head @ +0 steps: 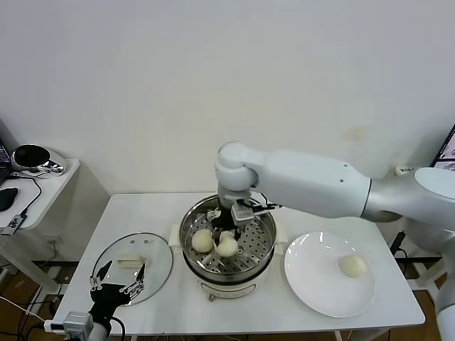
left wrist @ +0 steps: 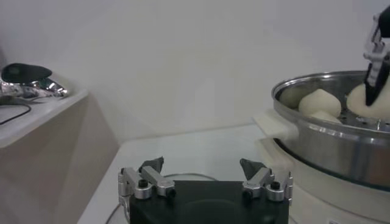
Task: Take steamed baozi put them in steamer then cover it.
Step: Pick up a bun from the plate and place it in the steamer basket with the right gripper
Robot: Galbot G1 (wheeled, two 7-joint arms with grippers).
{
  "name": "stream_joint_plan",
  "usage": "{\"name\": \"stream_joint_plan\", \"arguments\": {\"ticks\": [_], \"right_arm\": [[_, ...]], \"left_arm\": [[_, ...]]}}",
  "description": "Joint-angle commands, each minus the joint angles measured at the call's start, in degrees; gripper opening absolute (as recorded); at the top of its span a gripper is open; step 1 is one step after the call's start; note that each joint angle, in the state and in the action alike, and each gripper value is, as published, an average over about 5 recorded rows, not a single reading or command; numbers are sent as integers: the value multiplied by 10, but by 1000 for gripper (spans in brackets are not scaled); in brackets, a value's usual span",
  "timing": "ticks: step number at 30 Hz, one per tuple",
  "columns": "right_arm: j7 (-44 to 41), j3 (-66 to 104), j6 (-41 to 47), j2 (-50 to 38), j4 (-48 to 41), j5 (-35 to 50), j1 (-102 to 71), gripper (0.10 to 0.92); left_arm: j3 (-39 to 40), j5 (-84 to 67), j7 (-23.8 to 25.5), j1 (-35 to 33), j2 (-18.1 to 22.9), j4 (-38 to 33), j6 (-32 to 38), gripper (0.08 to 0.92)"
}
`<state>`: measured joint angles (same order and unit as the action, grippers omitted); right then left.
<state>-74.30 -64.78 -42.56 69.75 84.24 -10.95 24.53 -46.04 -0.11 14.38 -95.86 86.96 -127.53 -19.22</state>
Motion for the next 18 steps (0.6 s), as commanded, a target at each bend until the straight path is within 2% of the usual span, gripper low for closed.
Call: {"name": "stream_joint_plan", "arguments": {"ticks": [1,14,18], "right_arm": [[7,-19,5,-3,38,4,-5,525],[18,-19,13,9,12,-13,-12,526],[27,-21,25,7,11,-8,-4,562]], "left_arm": [[1,0,1,0,0,-2,0,823],[2,-2,1,-2,-2,-1,0,823],[1,-3,2,-1,-3,1,0,823]]}}
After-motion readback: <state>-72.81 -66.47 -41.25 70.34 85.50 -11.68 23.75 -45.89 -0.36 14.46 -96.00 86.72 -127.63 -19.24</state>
